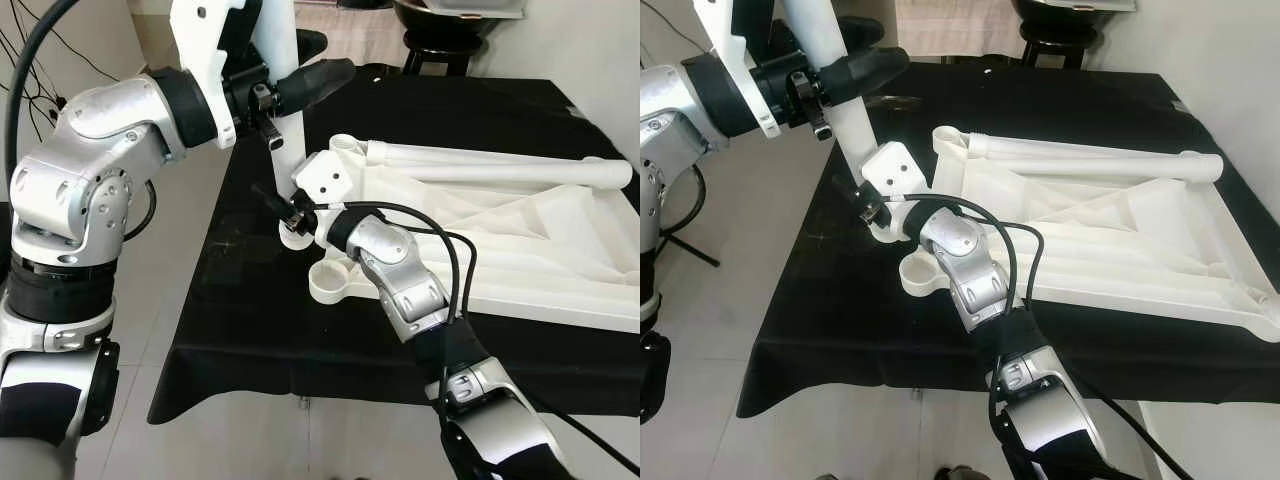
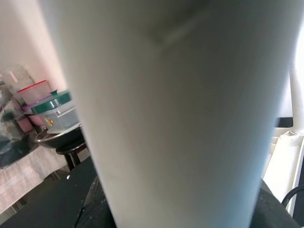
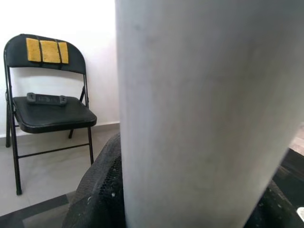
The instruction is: Building children table
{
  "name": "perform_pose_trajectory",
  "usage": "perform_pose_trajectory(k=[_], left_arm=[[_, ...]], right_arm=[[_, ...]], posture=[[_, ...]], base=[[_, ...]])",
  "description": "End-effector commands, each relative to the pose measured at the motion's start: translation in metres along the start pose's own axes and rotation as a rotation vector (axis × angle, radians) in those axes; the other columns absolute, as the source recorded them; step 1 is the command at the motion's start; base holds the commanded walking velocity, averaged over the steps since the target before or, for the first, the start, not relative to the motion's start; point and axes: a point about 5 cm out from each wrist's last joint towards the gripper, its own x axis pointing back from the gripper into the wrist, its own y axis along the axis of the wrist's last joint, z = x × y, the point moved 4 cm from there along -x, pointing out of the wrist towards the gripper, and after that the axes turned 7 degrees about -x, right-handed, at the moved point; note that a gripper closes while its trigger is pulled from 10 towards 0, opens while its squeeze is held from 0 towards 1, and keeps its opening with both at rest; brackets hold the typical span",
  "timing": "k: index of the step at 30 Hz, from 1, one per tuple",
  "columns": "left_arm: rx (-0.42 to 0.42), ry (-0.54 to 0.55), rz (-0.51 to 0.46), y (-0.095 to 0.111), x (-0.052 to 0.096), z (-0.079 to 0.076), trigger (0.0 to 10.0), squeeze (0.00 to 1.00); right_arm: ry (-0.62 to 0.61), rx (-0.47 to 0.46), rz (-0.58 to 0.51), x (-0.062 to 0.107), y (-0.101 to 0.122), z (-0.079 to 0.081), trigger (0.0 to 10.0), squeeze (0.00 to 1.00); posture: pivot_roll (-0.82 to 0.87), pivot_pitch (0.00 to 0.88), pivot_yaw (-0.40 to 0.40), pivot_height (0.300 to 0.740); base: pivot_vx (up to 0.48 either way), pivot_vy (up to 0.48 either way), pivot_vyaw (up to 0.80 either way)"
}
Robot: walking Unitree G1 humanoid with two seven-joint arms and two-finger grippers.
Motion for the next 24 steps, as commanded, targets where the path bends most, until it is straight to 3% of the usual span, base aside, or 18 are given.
perform_pose_trajectory(k=[1,4,5,7,8,9,10,12,14,16,17,18,19,20,21,24], left_arm=[[-0.058,0.110,0.044,-0.001,0.002,0.017,0.0,0.00],[-0.058,0.126,0.029,0.000,0.002,0.020,0.0,0.00],[-0.057,0.134,0.017,0.001,0.003,0.022,0.0,0.00],[-0.057,0.139,0.010,0.003,0.003,0.023,0.0,0.00],[-0.054,0.140,0.001,0.004,0.004,0.024,0.0,0.00],[-0.054,0.140,0.001,0.004,0.004,0.024,0.0,0.00],[-0.043,0.133,-0.015,0.006,0.004,0.024,0.0,0.00],[-0.007,0.096,-0.042,0.010,0.005,0.021,0.0,0.00],[0.025,0.057,-0.055,0.012,0.006,0.018,0.0,0.00],[0.090,-0.096,-0.071,0.011,0.010,0.001,0.0,0.00],[0.090,-0.096,-0.071,0.011,0.010,0.001,0.0,0.00],[0.117,-0.202,-0.077,0.012,0.014,-0.010,0.0,0.00],[0.140,-0.325,-0.084,0.013,0.018,-0.023,0.0,0.00],[0.140,-0.325,-0.084,0.013,0.018,-0.023,0.0,0.00],[0.171,-0.381,-0.113,0.016,0.017,-0.027,0.0,0.00],[0.189,-0.397,-0.127,0.018,0.016,-0.029,0.0,0.00]], right_arm=[[0.082,0.135,-0.005,-0.005,0.004,0.017,0.0,0.00],[0.067,0.135,-0.002,-0.006,0.004,0.014,0.0,0.00],[0.052,0.122,-0.006,-0.006,0.005,0.012,1.3,0.00],[0.042,0.112,-0.009,-0.007,0.005,0.011,1.3,0.00],[0.064,0.068,-0.021,-0.007,0.007,0.012,10.0,0.00],[0.064,0.068,-0.021,-0.007,0.007,0.012,10.0,0.00],[0.080,0.038,-0.043,-0.006,0.010,0.014,10.0,1.00],[0.163,-0.031,-0.096,-0.004,0.019,0.020,10.0,1.00],[0.211,-0.032,-0.114,-0.002,0.022,0.024,10.0,1.00],[0.326,-0.015,-0.113,0.003,0.023,0.031,10.0,1.00],[0.326,-0.015,-0.113,0.003,0.023,0.031,10.0,1.00],[0.404,-0.002,-0.096,0.007,0.021,0.037,10.0,0.93],[0.486,-0.005,-0.064,0.011,0.016,0.044,10.0,0.53],[0.486,-0.005,-0.064,0.011,0.016,0.044,10.0,0.53],[0.541,-0.055,-0.054,0.012,0.014,0.051,10.0,0.00],[0.558,-0.068,-0.057,0.013,0.014,0.053,10.0,0.00]], posture=[[-0.17,0.036,-0.047,0.740],[-0.17,0.035,-0.047,0.740],[-0.17,0.030,-0.048,0.740],[-0.17,0.030,-0.048,0.740],[-0.17,0.030,-0.048,0.740],[-0.17,0.030,-0.048,0.740],[-0.17,0.025,-0.049,0.740],[-0.17,0.026,-0.049,0.740],[-0.17,0.028,-0.050,0.740],[-0.17,0.027,-0.052,0.740],[-0.17,0.027,-0.052,0.740],[-0.17,0.026,-0.055,0.740],[-0.17,0.023,-0.058,0.740],[-0.17,0.023,-0.058,0.740],[-0.17,0.020,-0.061,0.740],[-0.17,0.020,-0.061,0.740]], base=[[0.000,0.000,0.00],[0.000,0.000,0.00],[0.000,0.000,0.00],[0.000,0.000,0.00],[0.000,0.000,0.00],[0.000,0.000,0.00],[0.000,0.000,0.00],[0.000,0.000,0.00],[0.000,0.000,0.00],[0.000,0.000,0.00],[0.000,0.000,0.00],[0.000,0.000,0.00],[0.000,0.000,0.00],[0.000,0.000,0.00],[0.000,0.000,0.00],[0.000,0.000,0.00]])
